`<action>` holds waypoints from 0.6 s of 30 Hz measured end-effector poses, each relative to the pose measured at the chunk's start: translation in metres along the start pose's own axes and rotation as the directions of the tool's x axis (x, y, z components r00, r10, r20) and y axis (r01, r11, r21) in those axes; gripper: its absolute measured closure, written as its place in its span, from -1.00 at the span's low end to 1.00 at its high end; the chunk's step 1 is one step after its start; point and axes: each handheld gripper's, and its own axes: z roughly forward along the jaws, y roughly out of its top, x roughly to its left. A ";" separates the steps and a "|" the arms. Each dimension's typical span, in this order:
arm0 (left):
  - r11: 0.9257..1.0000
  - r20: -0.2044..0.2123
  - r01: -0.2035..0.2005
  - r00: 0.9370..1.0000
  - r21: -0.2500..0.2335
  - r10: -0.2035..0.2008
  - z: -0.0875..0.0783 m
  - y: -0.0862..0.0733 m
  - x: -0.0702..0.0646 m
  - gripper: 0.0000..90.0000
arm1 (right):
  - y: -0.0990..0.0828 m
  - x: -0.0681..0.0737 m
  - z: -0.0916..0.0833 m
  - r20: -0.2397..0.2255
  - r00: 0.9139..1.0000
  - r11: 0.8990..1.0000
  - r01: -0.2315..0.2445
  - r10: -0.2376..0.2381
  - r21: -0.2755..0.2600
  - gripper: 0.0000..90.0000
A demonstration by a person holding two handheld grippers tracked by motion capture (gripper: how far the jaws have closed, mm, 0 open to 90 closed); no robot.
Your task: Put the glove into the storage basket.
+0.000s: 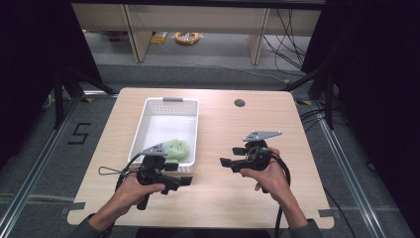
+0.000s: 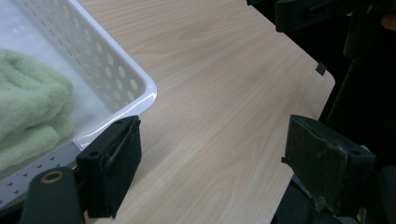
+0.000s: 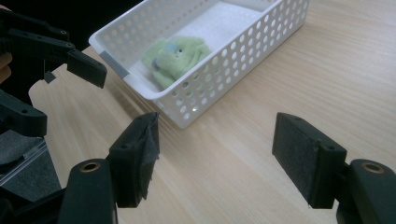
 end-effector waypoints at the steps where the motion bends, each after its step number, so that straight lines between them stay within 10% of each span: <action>1: 1.000 -0.009 0.000 1.000 -0.003 0.000 0.001 -0.001 0.000 -0.59 | -0.002 0.002 -0.001 0.002 0.999 0.999 -0.033 0.033 0.008 -0.28; 18: 0.999 -0.011 -0.042 0.999 0.012 0.042 0.012 -0.023 -0.005 -0.59 | -0.023 0.006 -0.004 -0.016 0.999 0.999 -0.032 0.032 0.011 -0.30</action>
